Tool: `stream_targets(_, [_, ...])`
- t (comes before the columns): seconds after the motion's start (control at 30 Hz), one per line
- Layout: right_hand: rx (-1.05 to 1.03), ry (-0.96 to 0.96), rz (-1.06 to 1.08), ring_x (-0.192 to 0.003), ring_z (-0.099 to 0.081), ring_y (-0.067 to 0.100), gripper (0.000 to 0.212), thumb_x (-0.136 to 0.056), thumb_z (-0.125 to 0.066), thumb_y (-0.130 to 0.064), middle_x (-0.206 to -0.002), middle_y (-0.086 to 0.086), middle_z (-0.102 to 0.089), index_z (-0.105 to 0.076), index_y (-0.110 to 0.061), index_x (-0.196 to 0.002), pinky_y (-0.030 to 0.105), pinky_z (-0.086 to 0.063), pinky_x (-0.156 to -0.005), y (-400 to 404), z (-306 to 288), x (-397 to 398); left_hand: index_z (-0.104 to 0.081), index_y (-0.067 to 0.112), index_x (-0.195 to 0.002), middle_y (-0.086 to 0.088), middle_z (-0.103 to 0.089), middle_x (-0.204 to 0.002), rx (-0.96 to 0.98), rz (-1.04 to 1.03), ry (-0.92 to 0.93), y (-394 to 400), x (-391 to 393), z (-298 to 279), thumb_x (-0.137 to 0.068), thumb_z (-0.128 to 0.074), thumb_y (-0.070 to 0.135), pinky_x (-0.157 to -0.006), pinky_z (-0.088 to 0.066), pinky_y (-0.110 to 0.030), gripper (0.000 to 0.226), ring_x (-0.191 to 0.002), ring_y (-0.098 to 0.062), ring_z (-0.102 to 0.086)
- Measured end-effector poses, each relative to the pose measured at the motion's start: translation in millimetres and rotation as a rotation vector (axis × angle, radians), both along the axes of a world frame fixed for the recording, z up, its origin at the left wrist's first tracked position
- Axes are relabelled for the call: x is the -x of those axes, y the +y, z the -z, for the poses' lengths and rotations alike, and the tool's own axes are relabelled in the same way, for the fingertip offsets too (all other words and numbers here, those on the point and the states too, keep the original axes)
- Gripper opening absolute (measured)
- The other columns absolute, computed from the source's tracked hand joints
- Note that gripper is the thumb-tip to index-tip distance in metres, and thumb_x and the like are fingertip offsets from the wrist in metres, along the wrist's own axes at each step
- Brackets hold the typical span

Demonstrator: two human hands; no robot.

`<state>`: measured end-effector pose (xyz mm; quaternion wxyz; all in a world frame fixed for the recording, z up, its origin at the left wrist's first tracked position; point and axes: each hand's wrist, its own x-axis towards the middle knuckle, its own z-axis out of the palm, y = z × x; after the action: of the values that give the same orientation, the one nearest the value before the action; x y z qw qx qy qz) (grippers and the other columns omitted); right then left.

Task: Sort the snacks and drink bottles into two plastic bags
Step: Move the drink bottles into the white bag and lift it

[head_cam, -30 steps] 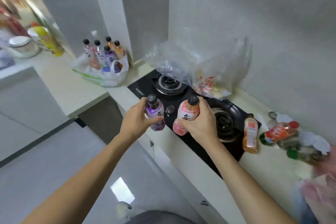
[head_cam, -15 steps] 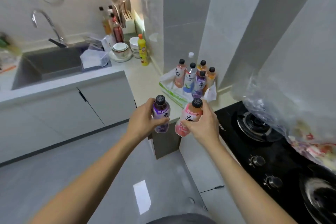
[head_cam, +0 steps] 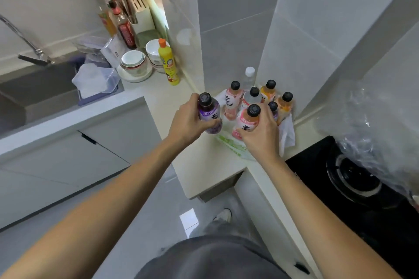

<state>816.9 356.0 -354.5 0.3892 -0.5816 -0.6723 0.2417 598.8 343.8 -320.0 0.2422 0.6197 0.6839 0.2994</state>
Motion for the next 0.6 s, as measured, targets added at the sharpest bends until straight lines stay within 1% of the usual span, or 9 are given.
stream_targets(0.07, [0.008, 0.003, 0.012, -0.104, -0.062, 0.020, 0.070, -0.060, -0.096, -0.022, -0.114, -0.005, -0.059, -0.051, -0.023, -0.114, 0.045, -0.056, -0.082, 18, 12, 4, -0.047, 0.022, -0.108, 0.004, -0.067, -0.100, 0.024, 0.028, -0.003, 29, 0, 9, -0.072, -0.086, 0.046, -0.067, -0.049, -0.037, 0.059, -0.085, -0.023, -0.061])
stream_targets(0.13, [0.027, 0.008, 0.023, -0.107, -0.063, 0.020, 0.075, -0.059, -0.098, -0.020, -0.116, -0.004, -0.060, -0.051, -0.025, -0.117, 0.044, -0.056, -0.086, 27, 24, 8, -0.047, 0.022, -0.110, 0.004, -0.066, -0.102, 0.058, 0.049, -0.010, 50, -1, 19, -0.073, -0.087, 0.043, -0.068, -0.048, -0.037, 0.058, -0.086, -0.023, -0.061])
stream_targets(0.2, [0.055, -0.017, 0.032, -0.109, -0.062, 0.021, 0.078, -0.060, -0.098, -0.020, -0.119, -0.005, -0.059, -0.051, -0.024, -0.121, 0.046, -0.055, -0.088, 36, 36, 13, -0.047, 0.022, -0.111, 0.004, -0.067, -0.104, 0.095, 0.063, -0.017, 69, -2, 32, -0.072, -0.086, 0.042, -0.071, -0.050, -0.038, 0.059, -0.088, -0.023, -0.062])
stream_targets(0.3, [0.108, -0.071, 0.054, -0.119, -0.059, 0.024, 0.082, -0.061, -0.098, -0.025, -0.127, -0.008, -0.055, -0.050, -0.026, -0.128, 0.050, -0.055, -0.092, 47, 53, 22, -0.047, 0.021, -0.111, 0.004, -0.068, -0.104, 0.148, 0.091, -0.027, 88, -3, 53, -0.071, -0.087, 0.041, -0.073, -0.052, -0.038, 0.059, -0.089, -0.024, -0.063])
stream_targets(0.43, [0.136, -0.078, 0.102, -0.130, -0.056, 0.022, 0.085, -0.063, -0.098, -0.024, -0.135, -0.006, -0.055, -0.049, -0.023, -0.132, 0.048, -0.055, -0.097, 55, 64, 35, -0.044, 0.021, -0.108, 0.003, -0.068, -0.107, 0.224, 0.149, -0.016, 107, 1, 78, -0.072, -0.087, 0.041, -0.069, -0.045, -0.035, 0.059, -0.090, -0.024, -0.063])
stream_targets(0.6, [0.176, -0.098, 0.186, -0.126, -0.057, 0.020, 0.080, -0.066, -0.095, -0.020, -0.132, -0.006, -0.056, -0.051, -0.019, -0.132, 0.043, -0.054, -0.098, 64, 68, 55, -0.044, 0.020, -0.110, -0.001, -0.066, -0.112, 0.246, 0.233, 0.009, 126, 11, 92, -0.075, -0.085, 0.039, -0.073, -0.046, -0.037, 0.057, -0.093, -0.027, -0.062])
